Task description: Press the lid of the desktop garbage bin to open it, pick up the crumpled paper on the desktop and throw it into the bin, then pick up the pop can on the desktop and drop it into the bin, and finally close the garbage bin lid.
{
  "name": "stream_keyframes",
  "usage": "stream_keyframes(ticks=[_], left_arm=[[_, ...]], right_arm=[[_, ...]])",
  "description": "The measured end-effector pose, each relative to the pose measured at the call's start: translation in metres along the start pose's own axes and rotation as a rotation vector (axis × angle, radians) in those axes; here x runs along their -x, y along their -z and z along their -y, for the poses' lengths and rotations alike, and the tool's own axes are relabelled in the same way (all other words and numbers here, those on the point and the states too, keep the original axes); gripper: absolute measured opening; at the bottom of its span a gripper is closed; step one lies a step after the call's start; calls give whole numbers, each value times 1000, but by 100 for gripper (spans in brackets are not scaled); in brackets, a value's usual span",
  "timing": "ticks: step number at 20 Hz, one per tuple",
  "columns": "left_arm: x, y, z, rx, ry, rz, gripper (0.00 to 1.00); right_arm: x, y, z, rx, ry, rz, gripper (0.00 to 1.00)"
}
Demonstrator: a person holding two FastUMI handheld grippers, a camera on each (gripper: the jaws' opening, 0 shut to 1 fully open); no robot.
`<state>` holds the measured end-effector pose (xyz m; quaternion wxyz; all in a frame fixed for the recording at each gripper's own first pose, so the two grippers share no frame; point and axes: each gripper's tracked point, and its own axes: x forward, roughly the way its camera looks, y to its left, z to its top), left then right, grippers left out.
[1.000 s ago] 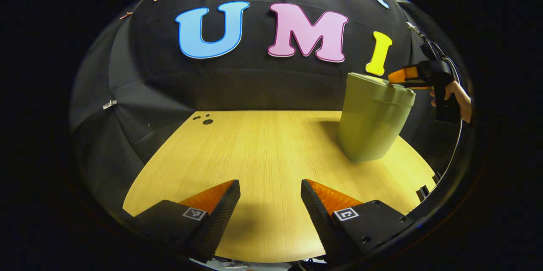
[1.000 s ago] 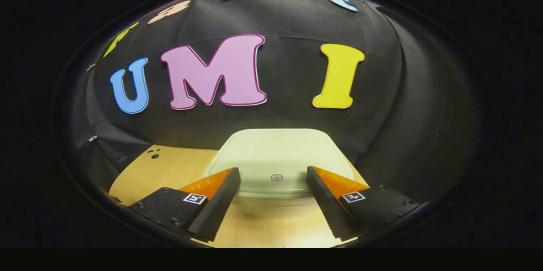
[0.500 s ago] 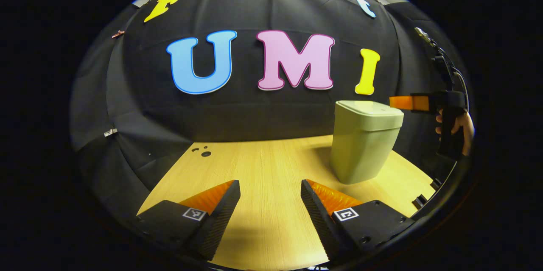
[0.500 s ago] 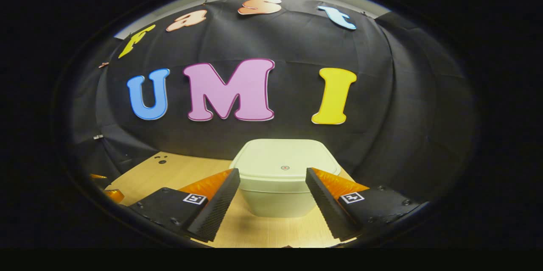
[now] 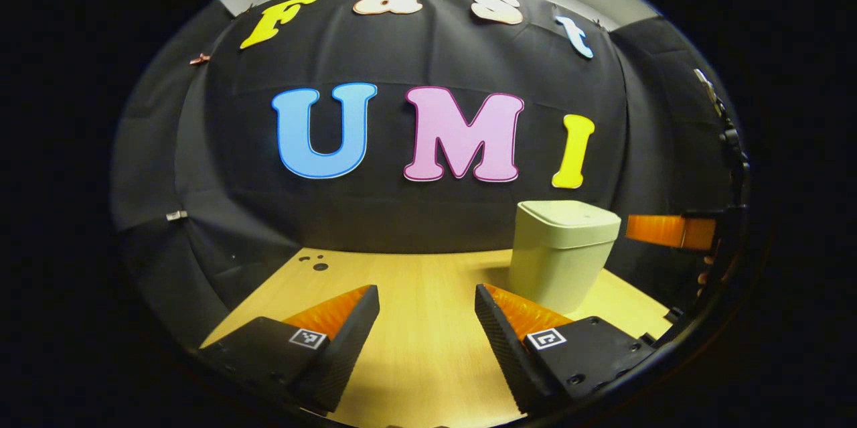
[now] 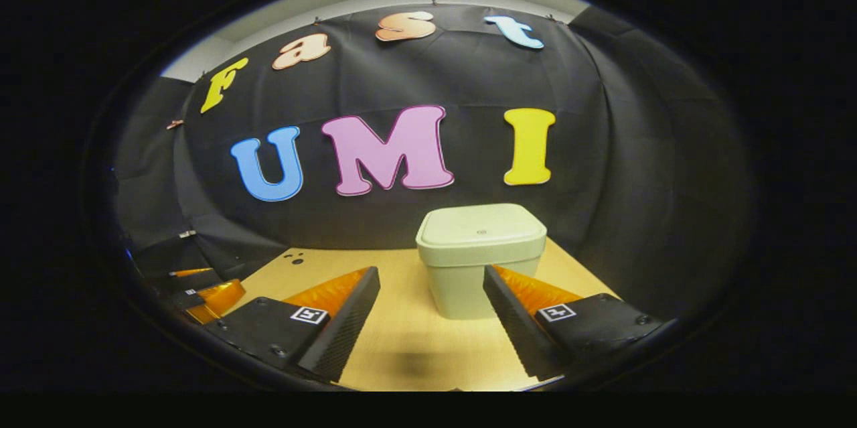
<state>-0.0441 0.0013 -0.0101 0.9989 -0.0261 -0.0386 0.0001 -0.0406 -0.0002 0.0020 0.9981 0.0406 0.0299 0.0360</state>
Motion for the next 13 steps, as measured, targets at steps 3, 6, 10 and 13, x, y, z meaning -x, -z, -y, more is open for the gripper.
stream_keyframes(ticks=[3, 6, 10, 13], left_arm=[[1, 5, 2, 16, -3, -12, 93], [-2, 16, 8, 1, 18, -46, 93], [-3, 21, 21, 2, 39, -69, 93], [-4, 18, 28, -5, 44, -60, 93]], right_arm=[[8, 15, 4, -23, 22, -35, 98], [9, 28, 8, -12, 25, -57, 99], [7, 37, 5, 0, -7, -76, 99], [1, 43, 4, 21, -48, -91, 99]])
